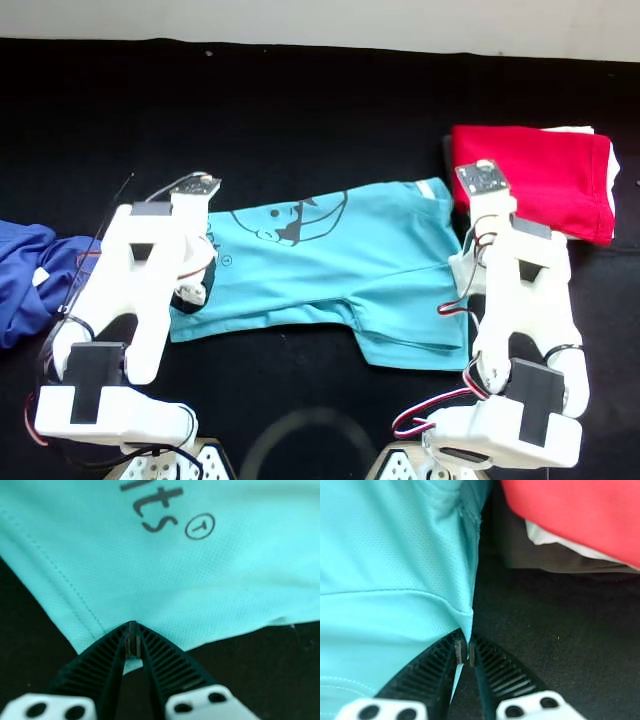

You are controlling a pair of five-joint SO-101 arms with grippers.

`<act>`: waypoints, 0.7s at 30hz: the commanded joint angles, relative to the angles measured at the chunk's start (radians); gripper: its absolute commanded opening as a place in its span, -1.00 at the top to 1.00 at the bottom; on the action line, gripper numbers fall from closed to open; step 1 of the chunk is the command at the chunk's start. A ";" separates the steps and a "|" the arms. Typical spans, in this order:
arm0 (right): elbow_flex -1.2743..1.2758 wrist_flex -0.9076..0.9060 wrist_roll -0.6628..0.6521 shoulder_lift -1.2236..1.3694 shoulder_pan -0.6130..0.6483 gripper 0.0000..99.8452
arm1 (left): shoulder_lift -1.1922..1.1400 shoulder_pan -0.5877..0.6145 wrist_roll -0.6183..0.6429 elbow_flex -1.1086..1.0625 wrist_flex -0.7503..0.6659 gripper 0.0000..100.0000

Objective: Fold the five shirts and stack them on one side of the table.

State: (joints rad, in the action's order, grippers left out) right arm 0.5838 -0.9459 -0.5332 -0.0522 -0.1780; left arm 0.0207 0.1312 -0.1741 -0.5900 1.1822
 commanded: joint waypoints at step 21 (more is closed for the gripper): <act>-0.048 -0.286 -0.023 -0.349 0.127 0.74 | 0.008 -0.008 -0.005 -0.150 -0.087 0.98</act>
State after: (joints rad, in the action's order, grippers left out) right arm 0.5378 -1.1638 -0.5700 -0.3038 -0.1396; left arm 0.0238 0.1266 -0.1741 -0.7081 1.1331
